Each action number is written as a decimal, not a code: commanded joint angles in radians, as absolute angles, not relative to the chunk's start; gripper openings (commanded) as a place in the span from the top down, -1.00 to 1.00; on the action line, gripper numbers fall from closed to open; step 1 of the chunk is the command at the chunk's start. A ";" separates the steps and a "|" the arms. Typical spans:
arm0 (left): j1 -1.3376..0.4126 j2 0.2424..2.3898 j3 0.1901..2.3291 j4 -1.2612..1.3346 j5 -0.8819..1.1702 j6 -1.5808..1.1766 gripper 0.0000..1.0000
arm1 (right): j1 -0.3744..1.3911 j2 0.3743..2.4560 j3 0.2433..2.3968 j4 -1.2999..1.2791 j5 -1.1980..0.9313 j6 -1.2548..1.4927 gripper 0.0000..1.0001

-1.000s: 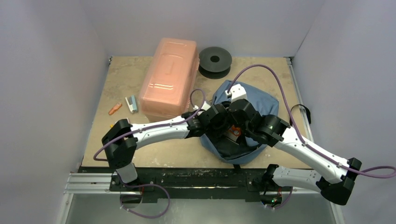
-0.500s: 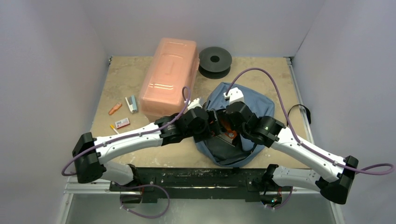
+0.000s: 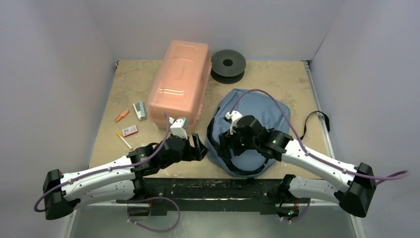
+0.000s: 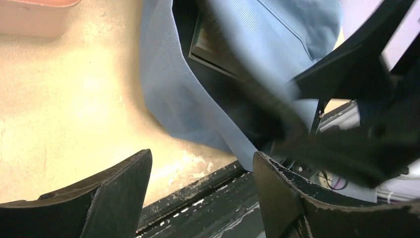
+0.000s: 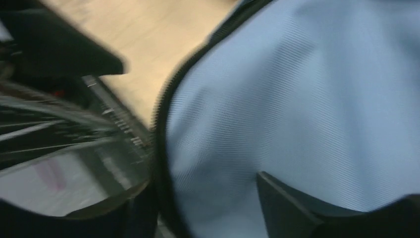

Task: Pack the student bag
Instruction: Zip the student bag at the center of the board.

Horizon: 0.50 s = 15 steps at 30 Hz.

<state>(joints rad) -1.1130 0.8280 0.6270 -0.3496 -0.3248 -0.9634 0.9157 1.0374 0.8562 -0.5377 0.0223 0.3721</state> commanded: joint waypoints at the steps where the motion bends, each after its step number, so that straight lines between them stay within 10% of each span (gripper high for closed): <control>1: -1.102 0.883 0.637 -0.244 -0.365 -0.906 -0.46 | 0.919 1.105 0.849 -0.301 -0.457 0.475 -0.63; 9: -1.095 0.958 0.682 -0.232 -0.355 -0.901 -0.12 | 0.830 1.185 1.063 -0.336 -0.064 0.525 -0.84; 15: -1.095 0.923 0.620 -0.187 -0.302 -0.959 -0.08 | 0.771 1.388 1.218 -0.322 0.177 0.615 -0.33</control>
<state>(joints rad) -1.0996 0.9600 0.6426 -0.2676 -0.3317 -0.9260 0.8013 1.2709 1.1233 -0.3435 -0.0166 0.5518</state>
